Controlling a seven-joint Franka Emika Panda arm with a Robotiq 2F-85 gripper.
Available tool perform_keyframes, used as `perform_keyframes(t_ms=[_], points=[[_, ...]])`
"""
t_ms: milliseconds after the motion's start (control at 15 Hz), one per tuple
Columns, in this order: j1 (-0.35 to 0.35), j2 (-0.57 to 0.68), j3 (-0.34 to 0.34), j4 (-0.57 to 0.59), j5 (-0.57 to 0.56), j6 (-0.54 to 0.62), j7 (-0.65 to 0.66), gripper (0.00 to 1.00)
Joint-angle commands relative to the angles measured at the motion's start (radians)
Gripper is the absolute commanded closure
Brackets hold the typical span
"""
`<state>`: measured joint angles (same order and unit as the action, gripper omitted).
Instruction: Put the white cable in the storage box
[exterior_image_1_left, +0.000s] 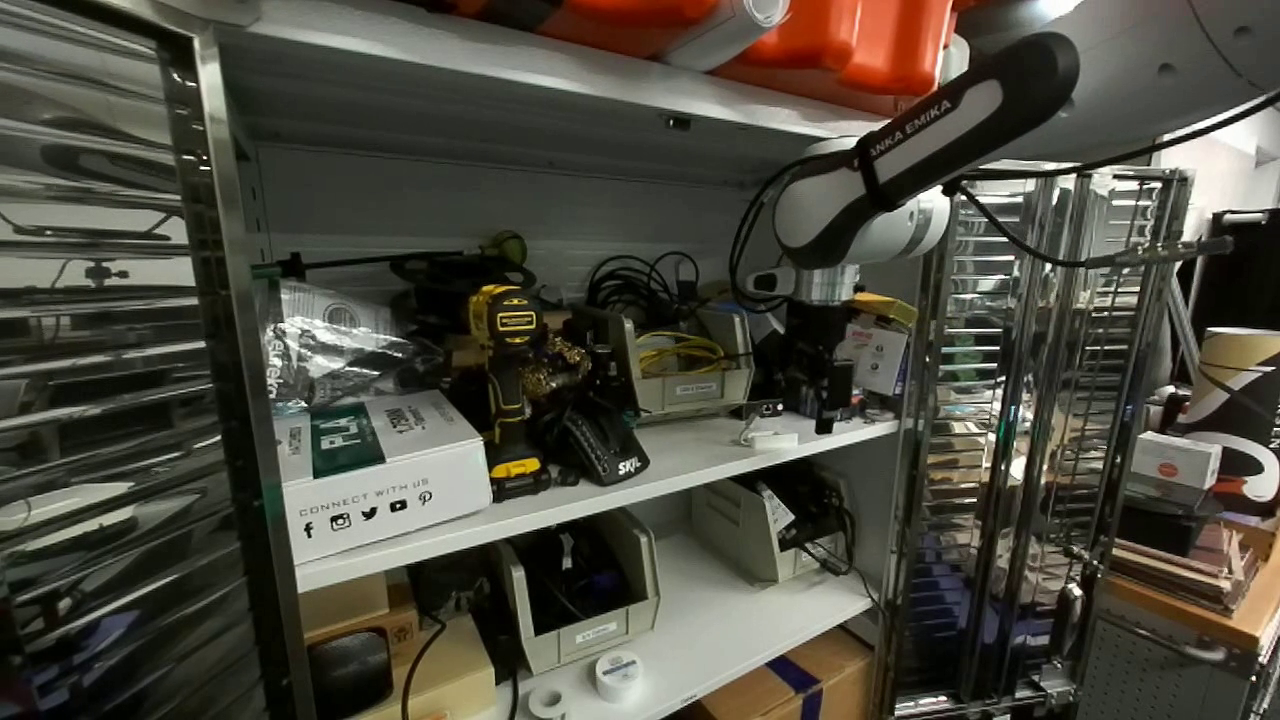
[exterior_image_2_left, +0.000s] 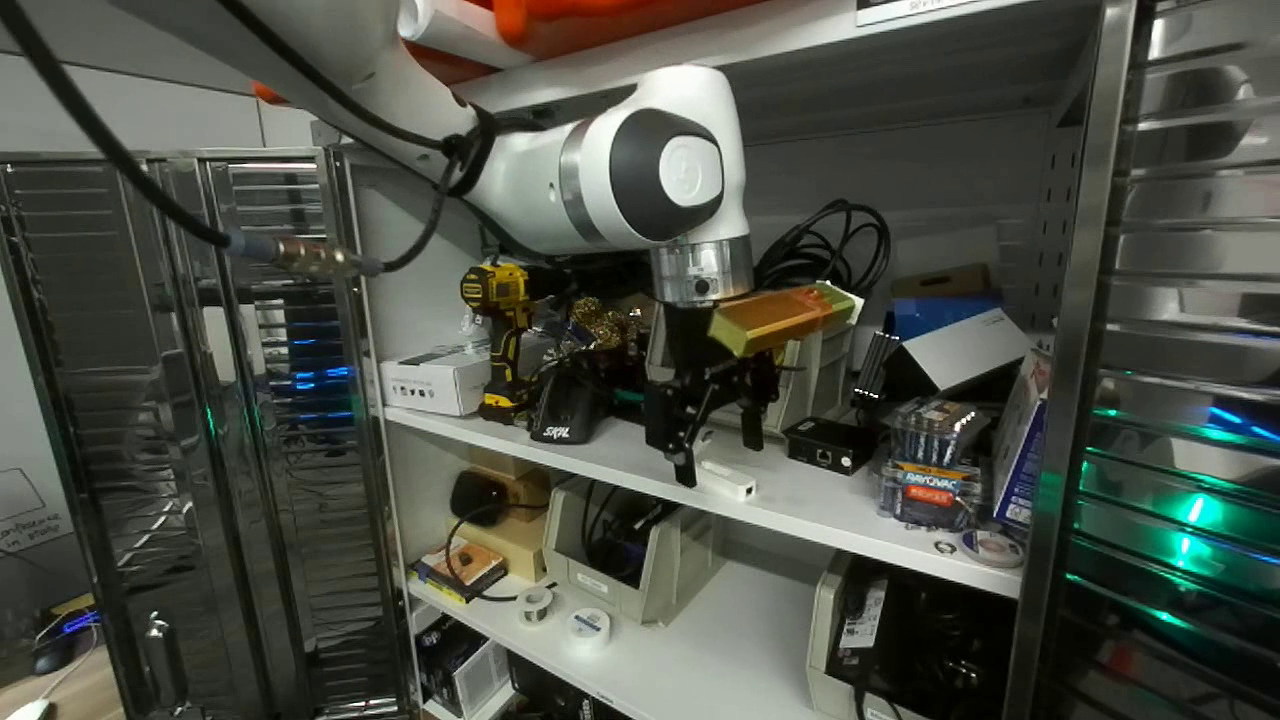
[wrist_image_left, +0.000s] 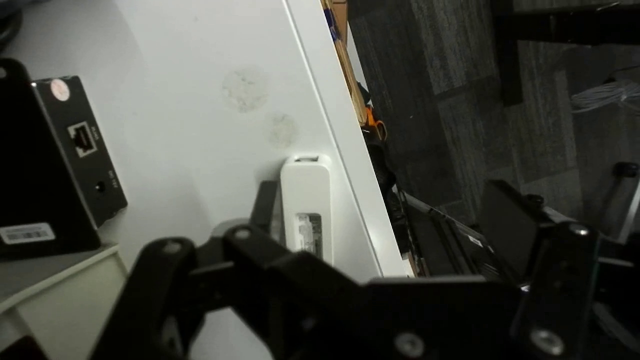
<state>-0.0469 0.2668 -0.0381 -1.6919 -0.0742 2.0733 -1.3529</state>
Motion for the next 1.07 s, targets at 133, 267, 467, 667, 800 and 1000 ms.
perform_keyframes(t_ms=[133, 267, 467, 667, 800, 1000], points=[[-0.025, 0.087, 0.027, 0.103, 0.002, -0.031, -0.047, 0.0], [-0.025, 0.109, 0.032, 0.13, 0.003, -0.046, -0.039, 0.0], [-0.023, 0.14, 0.042, 0.178, 0.003, -0.079, -0.038, 0.0], [-0.02, 0.171, 0.05, 0.235, 0.002, -0.14, -0.026, 0.0], [-0.02, 0.189, 0.053, 0.269, 0.004, -0.188, -0.021, 0.0], [-0.022, 0.215, 0.052, 0.306, 0.001, -0.237, -0.016, 0.0]])
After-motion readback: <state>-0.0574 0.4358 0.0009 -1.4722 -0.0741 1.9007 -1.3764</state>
